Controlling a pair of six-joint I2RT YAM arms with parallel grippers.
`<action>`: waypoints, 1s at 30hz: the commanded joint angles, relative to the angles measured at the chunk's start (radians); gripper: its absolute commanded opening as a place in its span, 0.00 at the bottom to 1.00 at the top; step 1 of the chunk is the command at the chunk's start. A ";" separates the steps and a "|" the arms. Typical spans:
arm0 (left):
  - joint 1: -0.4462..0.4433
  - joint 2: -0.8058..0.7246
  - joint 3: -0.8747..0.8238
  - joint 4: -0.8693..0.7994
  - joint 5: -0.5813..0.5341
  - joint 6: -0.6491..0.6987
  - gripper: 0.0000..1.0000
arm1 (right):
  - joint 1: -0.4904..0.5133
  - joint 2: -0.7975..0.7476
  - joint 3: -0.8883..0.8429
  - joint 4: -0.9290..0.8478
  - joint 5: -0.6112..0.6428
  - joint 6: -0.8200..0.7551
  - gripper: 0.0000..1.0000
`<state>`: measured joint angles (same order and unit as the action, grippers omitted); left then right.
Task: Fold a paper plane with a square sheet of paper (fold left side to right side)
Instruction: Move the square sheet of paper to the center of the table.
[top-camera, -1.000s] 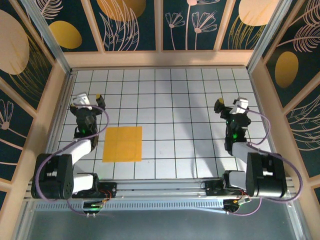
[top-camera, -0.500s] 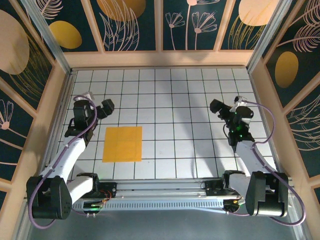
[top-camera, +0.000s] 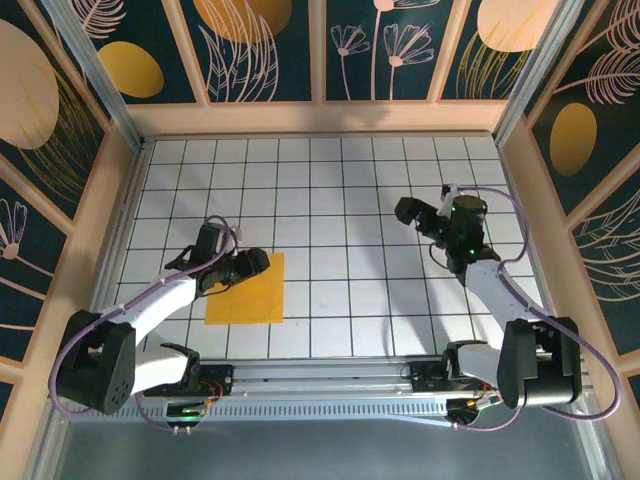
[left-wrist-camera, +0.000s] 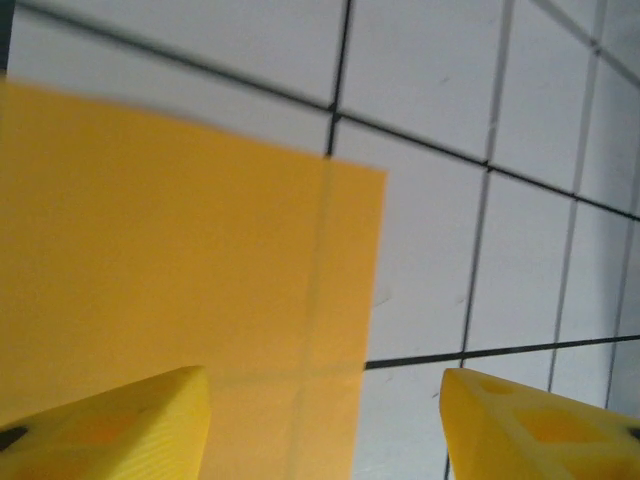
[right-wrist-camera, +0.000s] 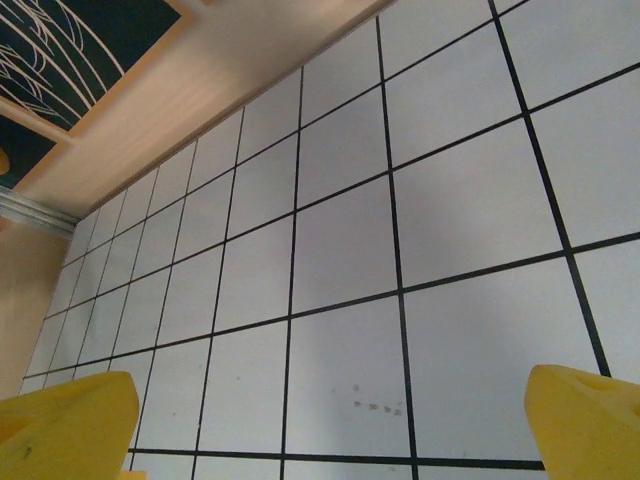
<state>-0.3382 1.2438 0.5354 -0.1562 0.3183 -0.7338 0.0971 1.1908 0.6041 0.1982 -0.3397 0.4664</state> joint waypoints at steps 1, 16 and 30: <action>-0.010 0.035 -0.036 -0.020 0.031 -0.027 0.56 | 0.019 0.028 0.035 -0.024 0.034 -0.021 0.99; -0.034 0.275 -0.002 0.214 0.079 -0.064 0.40 | 0.040 0.081 0.056 0.001 0.059 -0.015 0.99; -0.169 0.770 0.508 0.339 0.076 -0.152 0.32 | 0.043 0.096 0.068 0.010 0.065 -0.012 0.99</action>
<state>-0.4896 1.9369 0.9951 0.1814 0.4129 -0.8433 0.1322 1.2800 0.6411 0.1841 -0.2882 0.4587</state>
